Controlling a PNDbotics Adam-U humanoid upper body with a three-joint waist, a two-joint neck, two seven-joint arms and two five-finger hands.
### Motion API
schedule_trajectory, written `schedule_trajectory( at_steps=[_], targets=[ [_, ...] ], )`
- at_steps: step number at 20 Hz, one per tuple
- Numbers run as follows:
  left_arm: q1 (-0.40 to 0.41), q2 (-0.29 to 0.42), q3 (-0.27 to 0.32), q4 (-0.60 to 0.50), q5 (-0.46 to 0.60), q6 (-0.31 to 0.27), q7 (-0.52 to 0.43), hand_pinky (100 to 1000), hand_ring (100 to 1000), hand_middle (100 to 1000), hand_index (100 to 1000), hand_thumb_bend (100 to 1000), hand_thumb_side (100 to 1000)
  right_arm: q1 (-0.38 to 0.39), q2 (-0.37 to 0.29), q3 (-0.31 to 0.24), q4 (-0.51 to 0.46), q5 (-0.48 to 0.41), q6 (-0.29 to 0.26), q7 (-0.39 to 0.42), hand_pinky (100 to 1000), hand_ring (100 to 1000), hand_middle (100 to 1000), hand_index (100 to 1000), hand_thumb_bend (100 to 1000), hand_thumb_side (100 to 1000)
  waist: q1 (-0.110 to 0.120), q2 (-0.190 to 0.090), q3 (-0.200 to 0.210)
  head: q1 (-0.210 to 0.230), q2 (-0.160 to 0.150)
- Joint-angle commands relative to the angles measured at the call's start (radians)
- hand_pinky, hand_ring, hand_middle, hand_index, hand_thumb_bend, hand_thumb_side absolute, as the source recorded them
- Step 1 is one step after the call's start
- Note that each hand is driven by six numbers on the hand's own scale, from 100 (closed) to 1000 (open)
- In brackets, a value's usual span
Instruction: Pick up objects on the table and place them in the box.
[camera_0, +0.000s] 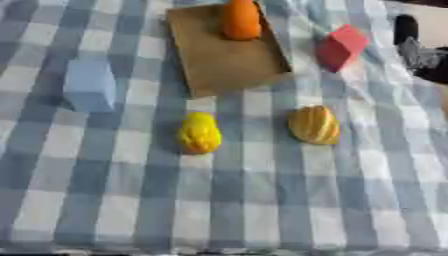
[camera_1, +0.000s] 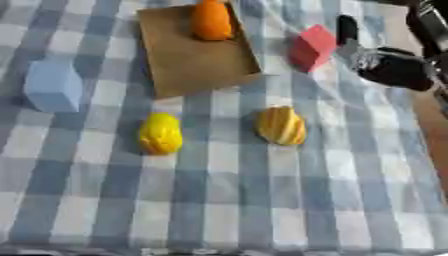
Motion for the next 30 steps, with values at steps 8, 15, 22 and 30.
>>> schedule_trajectory(
  at_steps=[8, 15, 22, 30],
  targets=[
    [-0.006, 0.022, 0.011, -0.01, 0.014, 0.004, -0.024, 839, 730, 747, 898, 383, 599, 0.011, -0.071, 0.015, -0.014, 0.063, 0.031, 0.149, 801, 834, 861, 851, 100, 398, 0.025, -0.028, -0.005, -0.059, -0.001],
    [-0.004, 0.014, 0.008, -0.01, 0.019, 0.008, -0.027, 839, 732, 748, 898, 386, 599, 0.001, -0.086, 0.037, -0.014, 0.09, 0.037, 0.217, 802, 836, 858, 851, 100, 405, 0.033, -0.03, -0.01, -0.167, -0.008],
    [0.002, 0.019, 0.005, -0.01, 0.017, 0.014, -0.035, 839, 730, 744, 893, 384, 600, -0.014, -0.128, 0.061, -0.014, 0.108, 0.038, 0.279, 800, 828, 841, 848, 100, 458, 0.035, -0.034, -0.013, -0.13, -0.012],
    [0.013, 0.028, 0.002, -0.01, 0.016, 0.021, -0.042, 840, 730, 744, 889, 383, 599, -0.015, -0.227, 0.103, -0.014, 0.032, 0.084, 0.484, 801, 831, 842, 850, 100, 756, 0.028, -0.04, -0.019, -0.076, -0.005]
  ],
)
